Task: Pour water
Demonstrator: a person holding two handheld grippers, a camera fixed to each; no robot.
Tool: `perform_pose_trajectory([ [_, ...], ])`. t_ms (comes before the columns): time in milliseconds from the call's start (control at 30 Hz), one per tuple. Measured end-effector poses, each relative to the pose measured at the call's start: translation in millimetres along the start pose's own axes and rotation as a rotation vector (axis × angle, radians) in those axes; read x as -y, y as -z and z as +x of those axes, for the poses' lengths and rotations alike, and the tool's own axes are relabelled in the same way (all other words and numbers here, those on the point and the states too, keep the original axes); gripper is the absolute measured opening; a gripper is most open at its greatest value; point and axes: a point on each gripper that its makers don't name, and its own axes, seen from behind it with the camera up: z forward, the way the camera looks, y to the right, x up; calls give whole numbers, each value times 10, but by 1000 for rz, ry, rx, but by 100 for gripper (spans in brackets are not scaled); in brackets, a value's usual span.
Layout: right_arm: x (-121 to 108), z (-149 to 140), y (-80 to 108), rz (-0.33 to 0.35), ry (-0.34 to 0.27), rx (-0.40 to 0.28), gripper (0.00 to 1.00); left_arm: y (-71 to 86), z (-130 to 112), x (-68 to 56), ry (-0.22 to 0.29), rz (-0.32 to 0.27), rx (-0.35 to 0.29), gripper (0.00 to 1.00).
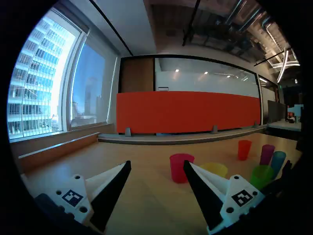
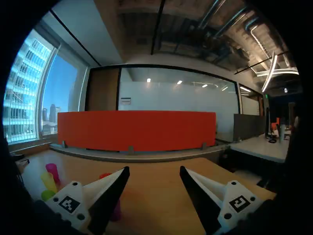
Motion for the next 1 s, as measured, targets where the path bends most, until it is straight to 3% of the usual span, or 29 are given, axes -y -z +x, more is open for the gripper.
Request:
perform_pose_trajectory([
  [1000,-153,-33,64,-9,3,-17,99,5,-13,6,2,3,0,99],
])
